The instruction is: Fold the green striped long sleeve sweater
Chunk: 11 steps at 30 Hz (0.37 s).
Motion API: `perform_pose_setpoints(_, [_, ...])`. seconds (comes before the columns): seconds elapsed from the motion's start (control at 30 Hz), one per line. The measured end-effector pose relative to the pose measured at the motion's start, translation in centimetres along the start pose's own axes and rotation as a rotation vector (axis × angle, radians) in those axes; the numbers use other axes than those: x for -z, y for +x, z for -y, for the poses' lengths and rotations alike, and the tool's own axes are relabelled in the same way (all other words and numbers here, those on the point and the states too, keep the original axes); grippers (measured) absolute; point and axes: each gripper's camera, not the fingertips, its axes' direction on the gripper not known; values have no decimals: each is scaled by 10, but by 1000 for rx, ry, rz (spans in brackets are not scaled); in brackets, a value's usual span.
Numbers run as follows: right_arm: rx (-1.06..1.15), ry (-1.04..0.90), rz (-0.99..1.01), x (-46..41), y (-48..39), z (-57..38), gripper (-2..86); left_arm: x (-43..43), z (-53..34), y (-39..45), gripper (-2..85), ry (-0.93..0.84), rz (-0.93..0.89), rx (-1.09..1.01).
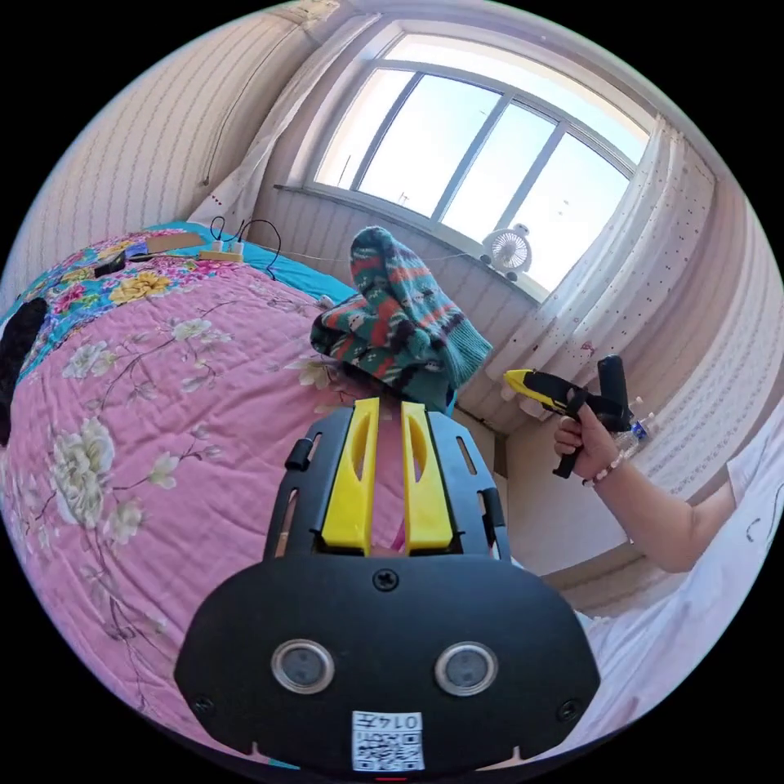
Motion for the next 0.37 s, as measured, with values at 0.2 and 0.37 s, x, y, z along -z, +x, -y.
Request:
perform_pose_setpoints(0.2, [687, -332, -63, -104, -204, -55, 81, 201, -164, 11, 77, 243, 440, 64])
perform_pose_setpoints(0.37, [1156, -212, 193, -175, -393, -122, 123, 350, -302, 20, 131, 322, 866, 309])
